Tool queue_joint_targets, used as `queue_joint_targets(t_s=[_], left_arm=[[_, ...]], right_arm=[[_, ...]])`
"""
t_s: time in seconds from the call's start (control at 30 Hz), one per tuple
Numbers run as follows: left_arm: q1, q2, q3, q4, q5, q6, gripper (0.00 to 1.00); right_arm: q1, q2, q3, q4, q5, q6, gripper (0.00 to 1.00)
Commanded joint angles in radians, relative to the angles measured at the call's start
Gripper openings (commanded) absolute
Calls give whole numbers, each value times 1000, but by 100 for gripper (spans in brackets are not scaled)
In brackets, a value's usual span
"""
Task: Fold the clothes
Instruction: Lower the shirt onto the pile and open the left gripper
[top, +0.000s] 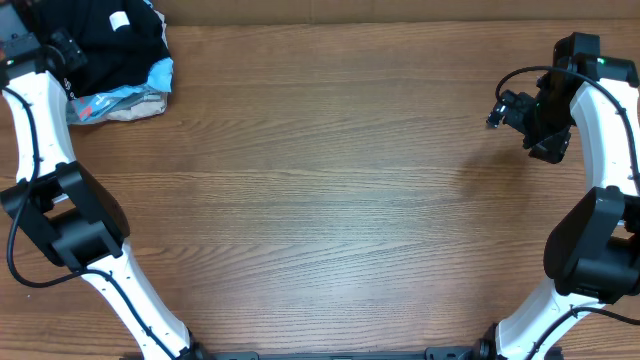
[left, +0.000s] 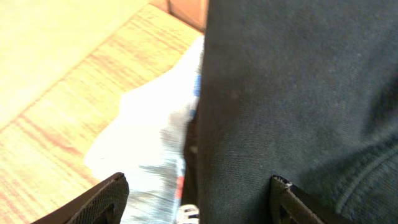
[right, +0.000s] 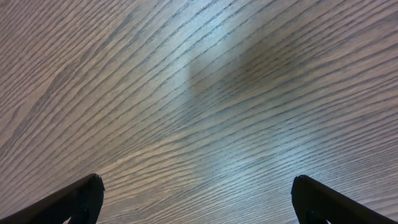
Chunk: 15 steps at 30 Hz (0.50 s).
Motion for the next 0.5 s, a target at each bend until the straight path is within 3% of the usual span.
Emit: queue_joint_targets(t_s=[0.0, 0.13, 0.37, 0.47], left_arm=[[-9, -48, 22, 2, -30, 5, 73], [-28, -116, 31, 30, -26, -4, 73], [-78, -180, 31, 69, 13, -124, 77], [-92, -166, 30, 74, 127, -114, 63]], right_arm=[[-2, -23, 24, 3, -8, 2, 100], [-2, -23, 24, 3, -8, 2, 100], [-2, -23, 24, 3, -8, 1, 100], [-2, -23, 24, 3, -8, 1, 100]])
